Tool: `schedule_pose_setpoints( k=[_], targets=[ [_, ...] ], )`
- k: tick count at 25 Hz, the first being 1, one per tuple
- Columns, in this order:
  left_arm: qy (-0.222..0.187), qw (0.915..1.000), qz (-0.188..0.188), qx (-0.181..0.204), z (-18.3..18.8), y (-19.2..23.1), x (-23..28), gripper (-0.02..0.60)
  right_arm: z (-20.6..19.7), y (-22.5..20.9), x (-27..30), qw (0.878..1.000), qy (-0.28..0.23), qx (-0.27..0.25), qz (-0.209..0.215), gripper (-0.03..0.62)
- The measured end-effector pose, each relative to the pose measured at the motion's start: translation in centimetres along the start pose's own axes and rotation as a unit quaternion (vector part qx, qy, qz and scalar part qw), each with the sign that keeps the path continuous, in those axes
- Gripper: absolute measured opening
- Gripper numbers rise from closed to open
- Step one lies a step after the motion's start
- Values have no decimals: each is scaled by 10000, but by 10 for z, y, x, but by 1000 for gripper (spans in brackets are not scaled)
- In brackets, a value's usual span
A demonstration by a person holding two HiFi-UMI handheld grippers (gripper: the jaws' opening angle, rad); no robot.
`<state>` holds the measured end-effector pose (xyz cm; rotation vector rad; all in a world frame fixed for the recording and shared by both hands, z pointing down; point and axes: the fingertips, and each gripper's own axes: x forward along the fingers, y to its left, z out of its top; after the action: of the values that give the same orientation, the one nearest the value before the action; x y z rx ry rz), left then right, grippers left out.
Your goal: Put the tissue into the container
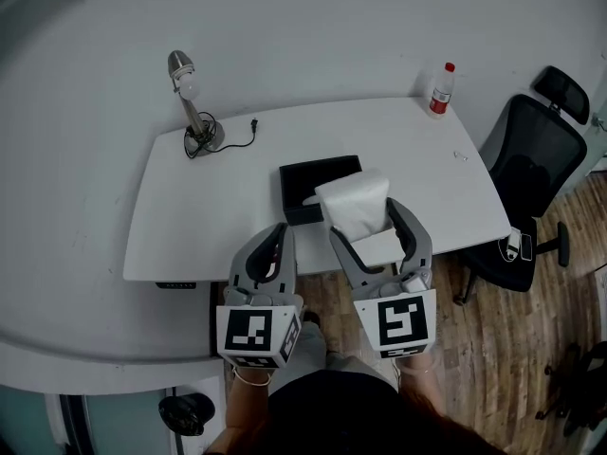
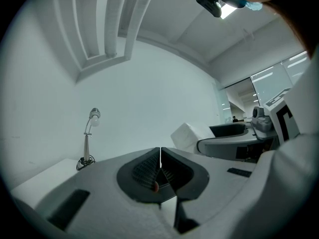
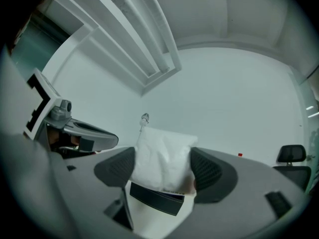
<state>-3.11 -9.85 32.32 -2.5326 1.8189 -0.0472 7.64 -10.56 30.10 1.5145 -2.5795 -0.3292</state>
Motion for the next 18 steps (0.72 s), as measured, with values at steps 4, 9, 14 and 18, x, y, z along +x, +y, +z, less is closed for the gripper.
schedule_pose_setpoints(
  k=[4, 9, 14, 18],
  targets=[
    [-1, 10000, -24, -34, -1, 11, 12, 28, -2, -1, 16, 10000, 64, 47, 17, 368],
    [-12, 10000, -37, -82, -2, 24, 26, 28, -6, -2, 36, 9999, 162, 8, 25, 368],
    [9, 9999, -92, -114, -5, 35, 42, 28, -11, -3, 55, 9996, 285, 62, 28, 368],
    [33, 9998, -134, -121, -7, 43, 53, 28, -17, -6, 68, 9991, 401, 168, 23, 367]
  ],
)
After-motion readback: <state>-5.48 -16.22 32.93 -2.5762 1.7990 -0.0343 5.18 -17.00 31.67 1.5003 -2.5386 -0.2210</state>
